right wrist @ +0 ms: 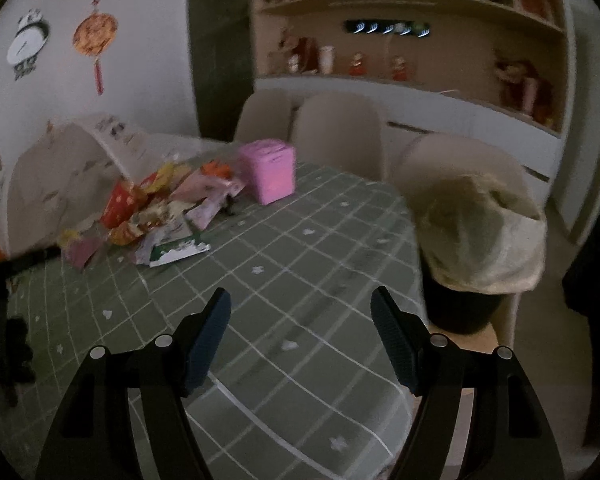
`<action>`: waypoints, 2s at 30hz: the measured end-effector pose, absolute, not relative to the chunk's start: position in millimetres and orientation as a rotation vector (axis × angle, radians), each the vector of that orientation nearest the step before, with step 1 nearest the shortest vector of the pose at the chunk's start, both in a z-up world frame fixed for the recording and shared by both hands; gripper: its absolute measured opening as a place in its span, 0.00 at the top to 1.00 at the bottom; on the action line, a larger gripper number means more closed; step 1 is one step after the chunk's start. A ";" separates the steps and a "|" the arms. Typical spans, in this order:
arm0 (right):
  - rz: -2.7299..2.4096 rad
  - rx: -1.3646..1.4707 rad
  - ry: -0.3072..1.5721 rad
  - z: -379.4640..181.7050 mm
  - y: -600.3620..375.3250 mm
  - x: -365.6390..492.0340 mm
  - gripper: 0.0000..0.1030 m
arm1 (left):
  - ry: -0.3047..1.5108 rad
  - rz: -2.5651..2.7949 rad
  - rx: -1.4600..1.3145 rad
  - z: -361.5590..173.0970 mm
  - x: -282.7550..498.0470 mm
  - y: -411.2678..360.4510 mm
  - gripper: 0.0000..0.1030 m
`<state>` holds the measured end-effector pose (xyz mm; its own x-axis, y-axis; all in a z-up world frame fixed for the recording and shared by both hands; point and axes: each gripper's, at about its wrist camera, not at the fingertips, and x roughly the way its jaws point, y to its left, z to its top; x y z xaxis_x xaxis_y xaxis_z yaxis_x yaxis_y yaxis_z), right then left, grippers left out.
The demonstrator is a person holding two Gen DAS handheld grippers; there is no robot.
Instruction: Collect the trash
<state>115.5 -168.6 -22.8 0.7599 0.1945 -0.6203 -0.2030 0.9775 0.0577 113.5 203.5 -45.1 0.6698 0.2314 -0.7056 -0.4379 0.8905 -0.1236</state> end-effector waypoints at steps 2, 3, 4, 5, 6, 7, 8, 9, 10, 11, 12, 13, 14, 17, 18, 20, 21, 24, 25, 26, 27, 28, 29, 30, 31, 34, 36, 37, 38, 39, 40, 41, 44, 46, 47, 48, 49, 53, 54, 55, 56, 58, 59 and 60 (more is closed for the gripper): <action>0.242 -0.040 0.698 -27.6 -156.8 128.2 0.33 | 0.781 0.412 -0.376 -52.1 127.4 234.6 0.11; 0.254 -0.057 0.704 -29.5 -150.2 133.6 0.33 | 0.787 0.424 -0.416 -55.1 132.8 248.8 0.11; 0.267 -0.078 0.706 -30.7 -144.3 139.7 0.33 | 0.784 0.445 -0.462 -57.9 139.0 265.6 0.11; 0.281 -0.094 0.705 -31.4 -139.4 144.4 0.33 | 0.782 0.453 -0.483 -59.7 142.2 271.8 0.11; 0.290 -0.107 0.703 -31.9 -135.7 148.8 0.33 | 0.778 0.456 -0.509 -62.7 147.5 281.9 0.12; 0.298 -0.121 0.700 -32.6 -131.4 154.5 0.33 | 0.777 0.463 -0.534 -66.5 153.9 290.4 0.14; 0.308 -0.131 0.697 -33.7 -127.4 160.3 0.33 | 0.779 0.472 -0.551 -69.3 158.1 295.7 0.16; 0.321 -0.138 0.695 -35.1 -123.5 168.1 0.33 | 0.784 0.477 -0.567 -72.7 162.4 299.8 0.19; 0.334 -0.141 0.695 -37.2 -119.5 176.8 0.33 | 0.799 0.477 -0.589 -77.2 169.9 304.2 0.21; 0.349 -0.133 0.700 -40.2 -115.3 187.0 0.33 | 0.811 0.476 -0.602 -80.7 174.6 307.1 0.22; 0.365 -0.120 0.711 -43.2 -112.4 195.1 0.33 | 0.828 0.480 -0.612 -84.8 179.8 309.5 0.26; 0.385 -0.106 0.729 -46.3 -108.2 204.9 0.33 | 0.844 0.486 -0.617 -87.3 186.2 307.7 0.28; 0.404 -0.096 0.746 -48.2 -103.8 213.5 0.33 | 0.853 0.493 -0.617 -88.7 190.0 307.8 0.29; 0.480 -0.074 0.761 -49.9 -90.9 234.3 0.33 | 0.868 0.528 -0.607 -90.3 197.4 309.4 0.34; 0.506 -0.083 0.750 -48.6 -85.4 239.9 0.33 | 0.880 0.539 -0.628 -91.8 199.0 312.9 0.35; 0.550 -0.111 0.714 -44.7 -72.6 249.4 0.33 | 0.882 0.564 -0.659 -97.1 202.1 319.5 0.46; 0.569 -0.112 0.704 -43.4 -66.5 253.6 0.33 | 0.889 0.571 -0.679 -99.5 202.0 322.0 0.57; 0.634 -0.081 0.714 -41.1 -44.1 271.5 0.33 | 0.867 0.531 -0.697 -97.4 200.3 321.8 0.71; 0.654 -0.076 0.721 -39.7 -34.8 278.2 0.33 | 0.858 0.513 -0.693 -94.2 198.5 319.5 0.74; 0.683 -0.070 0.721 -37.8 -25.4 284.6 0.33 | 0.849 0.500 -0.682 -90.0 196.3 317.8 0.77; 0.721 -0.070 0.716 -34.4 -12.4 291.8 0.35 | 0.841 0.487 -0.666 -85.1 194.1 315.6 0.80; 0.754 -0.084 0.709 -30.5 2.5 298.0 0.39 | 0.831 0.465 -0.644 -78.2 190.6 312.6 0.82; 0.788 -0.110 0.703 -26.7 19.3 303.1 0.47 | 0.822 0.450 -0.629 -73.9 186.1 311.4 0.82; 0.819 -0.132 0.698 -23.6 33.9 306.4 0.50 | 0.810 0.427 -0.615 -67.5 180.8 308.7 0.82; 0.842 -0.146 0.694 -21.7 44.7 308.2 0.50 | 0.803 0.411 -0.606 -63.7 177.0 306.6 0.82; 0.930 -0.197 0.705 -18.7 87.9 317.5 0.51 | 0.784 0.376 -0.561 -55.1 162.7 297.7 0.82; 0.959 -0.225 0.736 -22.8 111.4 322.6 0.58 | 0.779 0.362 -0.550 -53.4 152.7 293.4 0.82; 0.968 -0.237 0.754 -26.4 121.6 324.8 0.62 | 0.779 0.356 -0.548 -52.5 146.6 290.6 0.82; 0.977 -0.247 0.781 -32.0 133.2 328.7 0.67 | 0.779 0.352 -0.547 -54.8 143.8 287.9 0.82; 0.982 -0.251 0.807 -36.4 141.3 331.7 0.70 | 0.780 0.344 -0.548 -54.6 139.4 284.7 0.82; 0.985 -0.251 0.829 -39.2 146.6 331.7 0.75 | 0.782 0.338 -0.547 -55.1 137.0 281.7 0.82; 0.999 -0.238 0.856 -42.2 147.4 332.9 0.82 | 0.781 0.336 -0.546 -54.2 135.2 279.4 0.82; 1.012 -0.185 0.871 -31.3 137.6 328.0 0.92 | 0.774 0.326 -0.537 -47.9 128.9 271.7 0.82; 0.993 -0.207 0.824 -17.6 124.6 317.4 0.93 | 0.762 0.320 -0.530 -41.8 126.6 264.8 0.82; 0.989 -0.202 0.809 -8.8 112.7 310.9 0.93 | 0.758 0.312 -0.527 -38.2 126.4 260.8 0.82; 0.985 -0.189 0.800 -0.5 99.8 305.8 0.93 | 0.753 0.303 -0.522 -33.8 125.5 258.3 0.82; 0.975 -0.178 0.792 5.8 87.9 301.9 0.93 | 0.744 0.287 -0.511 -26.2 125.5 250.0 0.82; 0.908 -0.128 0.773 32.8 24.3 279.8 0.93 | 0.708 0.218 -0.450 0.4 123.3 211.1 0.82; 0.892 -0.120 0.772 36.7 12.0 275.1 0.93 | 0.702 0.203 -0.435 5.3 122.9 202.8 0.82; 0.866 -0.115 0.767 40.6 -5.5 267.6 0.93 | 0.696 0.178 -0.417 11.9 122.9 190.6 0.82; 0.838 -0.114 0.762 43.7 -22.2 259.3 0.93 | 0.693 0.158 -0.404 16.0 122.9 181.8 0.82; 0.787 -0.114 0.753 47.7 -52.5 245.1 0.93 | 0.688 0.111 -0.372 23.9 124.0 158.7 0.82; 0.764 -0.114 0.750 49.5 -65.2 239.7 0.93 | 0.687 0.091 -0.361 26.6 125.9 149.4 0.82; 0.733 -0.110 0.747 50.6 -82.8 233.5 0.93 | 0.687 0.071 -0.353 29.0 127.9 140.3 0.82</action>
<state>233.5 -82.8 50.6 0.5012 0.5675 -0.6533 -0.6420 0.7500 0.1589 127.9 140.3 29.0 0.7732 -0.0513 -0.6321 -0.1794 0.9383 -0.2956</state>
